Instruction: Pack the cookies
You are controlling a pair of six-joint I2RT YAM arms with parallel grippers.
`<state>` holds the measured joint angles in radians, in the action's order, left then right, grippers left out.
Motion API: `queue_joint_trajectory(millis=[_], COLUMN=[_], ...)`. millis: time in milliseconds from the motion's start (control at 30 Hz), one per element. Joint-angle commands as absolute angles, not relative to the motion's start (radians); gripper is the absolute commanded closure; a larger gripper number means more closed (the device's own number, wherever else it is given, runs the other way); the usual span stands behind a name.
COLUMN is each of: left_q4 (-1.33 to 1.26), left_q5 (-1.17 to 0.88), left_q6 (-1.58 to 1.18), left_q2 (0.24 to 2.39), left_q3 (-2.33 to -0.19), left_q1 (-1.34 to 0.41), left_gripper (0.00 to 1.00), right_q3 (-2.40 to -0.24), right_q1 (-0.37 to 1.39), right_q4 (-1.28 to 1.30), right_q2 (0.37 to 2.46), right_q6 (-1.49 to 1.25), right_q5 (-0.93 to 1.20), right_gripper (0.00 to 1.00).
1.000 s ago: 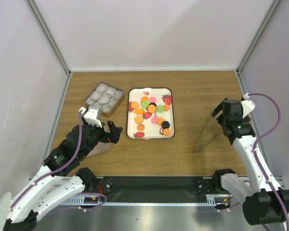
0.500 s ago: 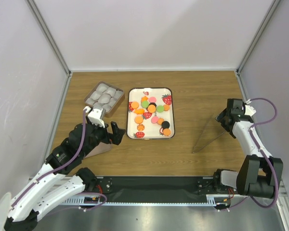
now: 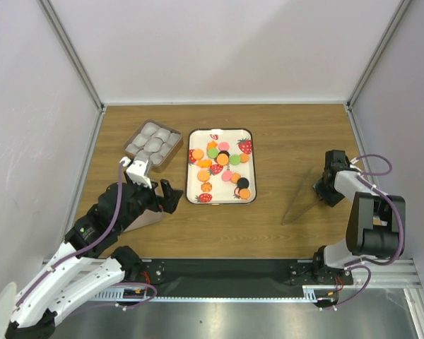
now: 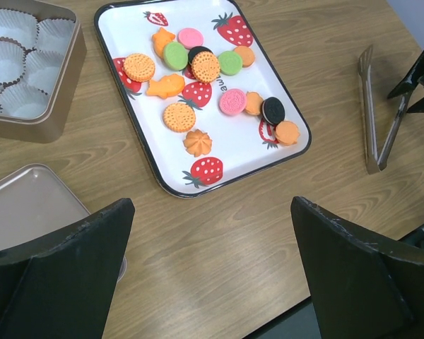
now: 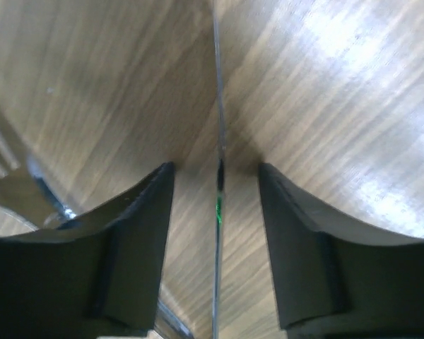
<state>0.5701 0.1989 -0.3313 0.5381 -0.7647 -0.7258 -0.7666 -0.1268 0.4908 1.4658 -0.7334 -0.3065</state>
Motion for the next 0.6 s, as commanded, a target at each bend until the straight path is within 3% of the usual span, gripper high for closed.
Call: queue_joint_trajectory(millis=[0,100,133,167,367,567], left_q4=[0.56,0.566,0.557,0.554,0.488,0.329], left_q5=[0.212,0.213,0.207,0.198,0.008,-0.357], left_q6=[-0.325,-0.325,-0.324,-0.322,-0.347,-0.474], left_q2=[0.54,0.554,0.56,0.567,0.635,0.738], left_q3=[-0.775,-0.775,-0.775,-0.775,-0.788,-0.833], left_q1=[-0.716,-0.715,-0.715,-0.715,-0.687,-0.556], left_gripper=[0.0,0.0,0.0,0.0,0.0,0.0], right_q3=[-0.793,-0.805,-0.805,-0.808,-0.867,-0.992], right_q1=[-0.13,-0.132,-0.132,-0.132,-0.133,-0.086], right_q4=[0.45,0.46,0.462,0.465,0.511,0.47], right_q2=[1.503,1.531,1.529,1.526,1.401,1.21], right_q6=[-0.753,-0.753,-0.75,-0.747,-0.69,-0.667], right_q5=[-0.305,-0.307,-0.307,-0.308,-0.252,-0.006], right_gripper=[0.46,0.75,0.9,0.97,1.0,1.0])
